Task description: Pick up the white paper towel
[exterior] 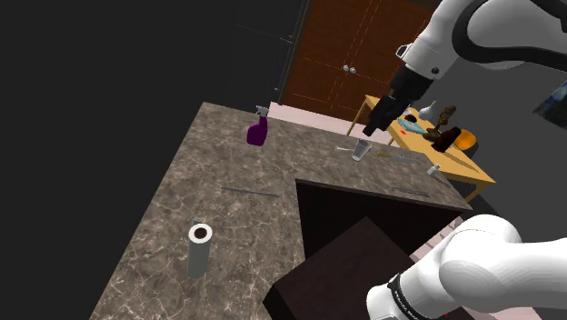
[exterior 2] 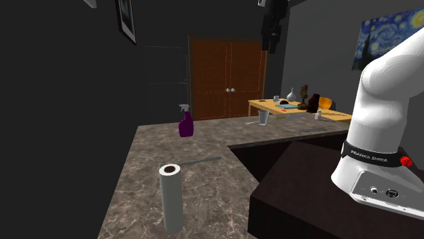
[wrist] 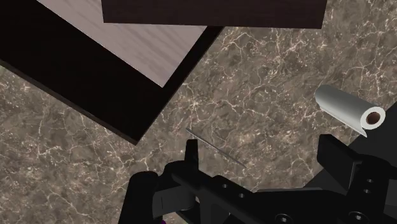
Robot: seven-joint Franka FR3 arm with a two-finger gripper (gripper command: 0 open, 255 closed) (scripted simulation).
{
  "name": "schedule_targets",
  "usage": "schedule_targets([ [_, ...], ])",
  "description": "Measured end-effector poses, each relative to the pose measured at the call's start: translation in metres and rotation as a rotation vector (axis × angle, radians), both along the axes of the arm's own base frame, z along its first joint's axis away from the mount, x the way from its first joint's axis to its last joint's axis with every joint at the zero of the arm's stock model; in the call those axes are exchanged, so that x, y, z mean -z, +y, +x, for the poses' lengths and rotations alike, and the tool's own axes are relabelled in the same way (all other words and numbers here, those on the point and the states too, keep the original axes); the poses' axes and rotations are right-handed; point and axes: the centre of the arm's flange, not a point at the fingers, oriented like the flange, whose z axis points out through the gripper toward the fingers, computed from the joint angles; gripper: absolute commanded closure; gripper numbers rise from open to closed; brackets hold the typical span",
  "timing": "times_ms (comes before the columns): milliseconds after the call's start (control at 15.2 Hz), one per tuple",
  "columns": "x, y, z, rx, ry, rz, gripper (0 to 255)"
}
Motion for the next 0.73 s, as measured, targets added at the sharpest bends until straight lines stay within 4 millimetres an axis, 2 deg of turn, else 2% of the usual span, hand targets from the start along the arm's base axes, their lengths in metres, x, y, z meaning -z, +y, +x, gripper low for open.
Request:
schedule_targets([
  [66,0.000,0.000,0.000,0.000,0.000,0.000,0],
  [198,0.009,0.012,0.004,0.001,0.000,0.000,0],
  [726,0.072,0.092,0.030,0.007,0.000,-0.001,0],
])
